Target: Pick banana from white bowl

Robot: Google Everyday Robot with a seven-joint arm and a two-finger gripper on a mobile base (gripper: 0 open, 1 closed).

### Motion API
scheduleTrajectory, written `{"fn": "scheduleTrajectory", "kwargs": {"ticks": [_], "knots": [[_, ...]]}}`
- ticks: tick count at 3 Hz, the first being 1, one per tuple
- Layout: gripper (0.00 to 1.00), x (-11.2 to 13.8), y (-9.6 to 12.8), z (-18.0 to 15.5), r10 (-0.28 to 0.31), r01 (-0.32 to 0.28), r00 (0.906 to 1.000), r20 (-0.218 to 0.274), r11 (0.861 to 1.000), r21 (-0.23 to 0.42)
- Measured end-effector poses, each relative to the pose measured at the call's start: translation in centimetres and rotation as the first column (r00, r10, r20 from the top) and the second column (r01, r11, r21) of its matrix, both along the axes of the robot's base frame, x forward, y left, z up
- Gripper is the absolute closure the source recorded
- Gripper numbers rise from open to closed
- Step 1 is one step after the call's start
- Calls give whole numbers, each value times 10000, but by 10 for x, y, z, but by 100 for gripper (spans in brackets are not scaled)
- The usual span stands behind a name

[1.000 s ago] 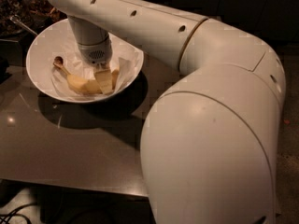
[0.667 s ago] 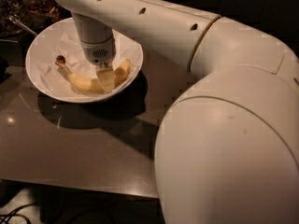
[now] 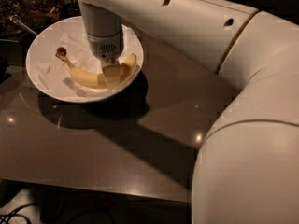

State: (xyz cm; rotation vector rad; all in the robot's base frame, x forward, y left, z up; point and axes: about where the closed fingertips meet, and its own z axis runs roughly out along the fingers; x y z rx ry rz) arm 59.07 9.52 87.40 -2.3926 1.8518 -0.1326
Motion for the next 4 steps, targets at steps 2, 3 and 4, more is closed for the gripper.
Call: {"fn": "scheduleTrajectory", "kwargs": {"ticks": [2,3,4], "knots": [[100,-73,-48,68,917,-1107,9871,1310,9831,1459],[100,-108,-69,100,1104,-1433,9751,1924,9755,1668],[100,-151,-82,135,1413,-1842,9602,2409,9688,1656]]}}
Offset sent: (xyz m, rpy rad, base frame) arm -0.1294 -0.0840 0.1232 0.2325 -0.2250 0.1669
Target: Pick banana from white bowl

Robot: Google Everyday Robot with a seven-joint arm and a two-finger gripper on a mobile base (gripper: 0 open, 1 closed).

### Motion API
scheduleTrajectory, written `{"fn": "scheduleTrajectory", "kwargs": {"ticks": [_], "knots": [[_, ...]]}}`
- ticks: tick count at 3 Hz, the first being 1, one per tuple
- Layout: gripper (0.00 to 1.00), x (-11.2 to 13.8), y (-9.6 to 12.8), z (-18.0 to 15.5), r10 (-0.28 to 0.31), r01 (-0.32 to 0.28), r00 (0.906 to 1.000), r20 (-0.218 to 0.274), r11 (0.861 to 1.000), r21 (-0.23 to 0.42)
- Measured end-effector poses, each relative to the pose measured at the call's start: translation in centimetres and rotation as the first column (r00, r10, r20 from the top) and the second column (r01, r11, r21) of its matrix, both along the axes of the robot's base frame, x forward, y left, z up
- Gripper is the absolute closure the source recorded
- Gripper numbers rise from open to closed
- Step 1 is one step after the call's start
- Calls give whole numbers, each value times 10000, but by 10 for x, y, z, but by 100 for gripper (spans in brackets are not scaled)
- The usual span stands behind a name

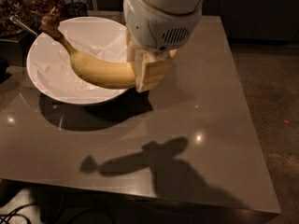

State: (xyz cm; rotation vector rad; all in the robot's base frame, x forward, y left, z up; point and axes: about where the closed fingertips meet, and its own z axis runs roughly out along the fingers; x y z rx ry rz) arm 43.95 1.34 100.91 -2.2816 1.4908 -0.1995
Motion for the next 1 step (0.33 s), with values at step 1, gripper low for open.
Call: {"fn": "scheduleTrajectory", "kwargs": {"ticks": [1], "knots": [[100,-1,0,2,8,-8,10000,41,10000,17]]}}
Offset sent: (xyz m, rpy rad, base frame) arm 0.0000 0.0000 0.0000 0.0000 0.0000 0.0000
